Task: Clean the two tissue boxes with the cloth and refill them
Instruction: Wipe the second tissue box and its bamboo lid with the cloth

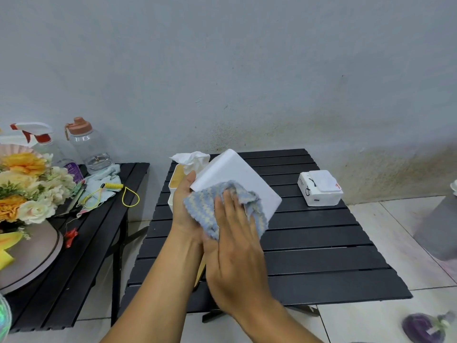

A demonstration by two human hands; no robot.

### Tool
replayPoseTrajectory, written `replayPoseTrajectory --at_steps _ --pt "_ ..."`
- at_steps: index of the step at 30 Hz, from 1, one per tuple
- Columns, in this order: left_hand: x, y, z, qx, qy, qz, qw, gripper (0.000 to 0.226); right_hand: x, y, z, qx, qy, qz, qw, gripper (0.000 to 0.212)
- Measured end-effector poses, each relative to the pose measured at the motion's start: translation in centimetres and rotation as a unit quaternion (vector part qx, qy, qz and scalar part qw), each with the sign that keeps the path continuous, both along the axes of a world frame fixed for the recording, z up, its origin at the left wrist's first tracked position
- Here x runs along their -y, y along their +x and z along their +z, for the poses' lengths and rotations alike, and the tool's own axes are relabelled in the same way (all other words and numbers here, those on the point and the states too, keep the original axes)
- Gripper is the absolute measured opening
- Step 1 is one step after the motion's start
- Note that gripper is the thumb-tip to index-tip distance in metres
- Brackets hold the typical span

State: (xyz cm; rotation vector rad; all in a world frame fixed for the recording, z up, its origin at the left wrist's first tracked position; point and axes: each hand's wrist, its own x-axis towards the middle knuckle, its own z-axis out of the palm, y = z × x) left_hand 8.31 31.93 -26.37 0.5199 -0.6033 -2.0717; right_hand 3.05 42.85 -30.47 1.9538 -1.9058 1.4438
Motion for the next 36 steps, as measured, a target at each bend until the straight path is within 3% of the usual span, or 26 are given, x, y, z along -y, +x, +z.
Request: replayPoseTrajectory --at_steps 2,4,7,14,21,25,27,33,36 --pt "0.1 0.4 0.2 -0.001 0.024 0.025 0.999 0.051 0.3 -0.3 0.7 0.012 0.002 -0.001 1.0 0.063" --pt "-0.5 0.4 0.9 -0.012 0.014 -0.008 1.0 0.059 1.4 -1.6 1.8 0.051 0.013 -0.029 0.998 0.063" --pt "-0.1 0.1 -0.1 -0.002 0.029 0.021 0.999 0.058 2.5 -3.2 2.3 0.102 0.057 -0.052 0.992 0.062" --pt "0.6 0.7 -0.7 -0.027 0.026 -0.025 0.999 0.068 0.2 0.0 0.7 -0.013 0.013 -0.006 1.0 0.064" --pt "0.5 0.1 -0.2 -0.1 0.016 0.03 0.994 0.051 1.0 -2.1 1.4 0.092 0.035 -0.076 0.992 0.06" --pt "0.6 0.2 -0.2 -0.059 0.03 0.01 0.998 0.043 -0.7 0.8 -1.0 0.067 0.024 -0.034 0.997 0.063" --pt "0.4 0.4 0.3 -0.054 0.012 0.016 0.998 0.039 -0.5 0.3 -0.4 0.101 0.027 -0.019 0.994 0.061" --pt "0.3 1.0 1.2 -0.068 -0.001 0.04 0.997 0.037 0.4 -1.7 -0.2 0.124 -0.009 -0.054 0.991 0.06" --pt "0.6 1.2 0.8 -0.057 0.006 0.04 0.998 0.035 -1.1 1.1 -2.4 0.075 -0.037 -0.028 0.996 0.058"
